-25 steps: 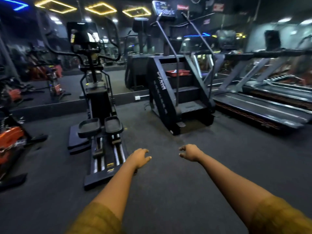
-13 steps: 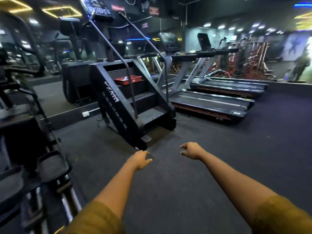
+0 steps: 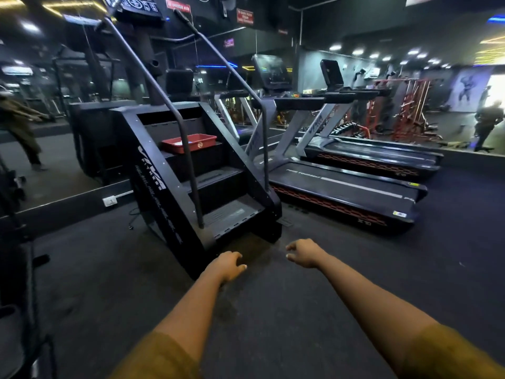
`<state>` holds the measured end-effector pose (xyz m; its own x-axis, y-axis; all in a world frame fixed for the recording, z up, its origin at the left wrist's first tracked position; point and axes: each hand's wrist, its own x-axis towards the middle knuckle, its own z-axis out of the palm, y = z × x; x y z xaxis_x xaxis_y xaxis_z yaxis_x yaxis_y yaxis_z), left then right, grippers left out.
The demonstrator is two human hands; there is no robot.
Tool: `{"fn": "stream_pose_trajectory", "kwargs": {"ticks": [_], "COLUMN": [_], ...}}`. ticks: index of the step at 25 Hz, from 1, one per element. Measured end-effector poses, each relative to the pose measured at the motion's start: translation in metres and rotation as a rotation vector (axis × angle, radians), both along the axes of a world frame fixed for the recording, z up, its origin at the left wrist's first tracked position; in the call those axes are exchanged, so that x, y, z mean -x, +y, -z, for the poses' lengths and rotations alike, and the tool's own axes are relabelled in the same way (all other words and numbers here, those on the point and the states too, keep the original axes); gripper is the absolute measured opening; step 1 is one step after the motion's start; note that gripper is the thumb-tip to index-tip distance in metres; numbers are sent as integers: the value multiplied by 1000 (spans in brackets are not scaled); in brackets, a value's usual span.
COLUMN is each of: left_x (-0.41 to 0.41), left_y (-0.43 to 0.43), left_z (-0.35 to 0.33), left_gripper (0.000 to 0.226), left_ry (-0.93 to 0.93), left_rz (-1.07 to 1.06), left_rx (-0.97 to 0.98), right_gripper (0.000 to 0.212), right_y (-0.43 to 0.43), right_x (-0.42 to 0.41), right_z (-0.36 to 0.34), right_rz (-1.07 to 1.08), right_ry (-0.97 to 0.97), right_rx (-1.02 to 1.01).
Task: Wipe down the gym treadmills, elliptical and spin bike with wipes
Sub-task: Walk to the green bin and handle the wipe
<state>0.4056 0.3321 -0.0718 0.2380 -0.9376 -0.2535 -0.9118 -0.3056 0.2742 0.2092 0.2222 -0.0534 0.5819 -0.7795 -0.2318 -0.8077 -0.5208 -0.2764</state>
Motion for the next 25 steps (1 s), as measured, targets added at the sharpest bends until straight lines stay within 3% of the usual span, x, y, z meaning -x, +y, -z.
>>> {"fn": "stream_pose_trajectory", "kwargs": {"ticks": [17,25], "left_x": [-298,-428], "left_y": [-452,-623], "left_z": [8,13], "left_gripper": [53,53], "left_ry": [22,59], "left_rz": [-137,-386], "left_rx": [20,86], "right_gripper": [34,33], "right_y": [-471,-684], "right_x": [-314,-478], "right_z": [2,-19], "right_rz": [-96,-354], "right_ry": [-22,-74], "right_rx": [1,6]}}
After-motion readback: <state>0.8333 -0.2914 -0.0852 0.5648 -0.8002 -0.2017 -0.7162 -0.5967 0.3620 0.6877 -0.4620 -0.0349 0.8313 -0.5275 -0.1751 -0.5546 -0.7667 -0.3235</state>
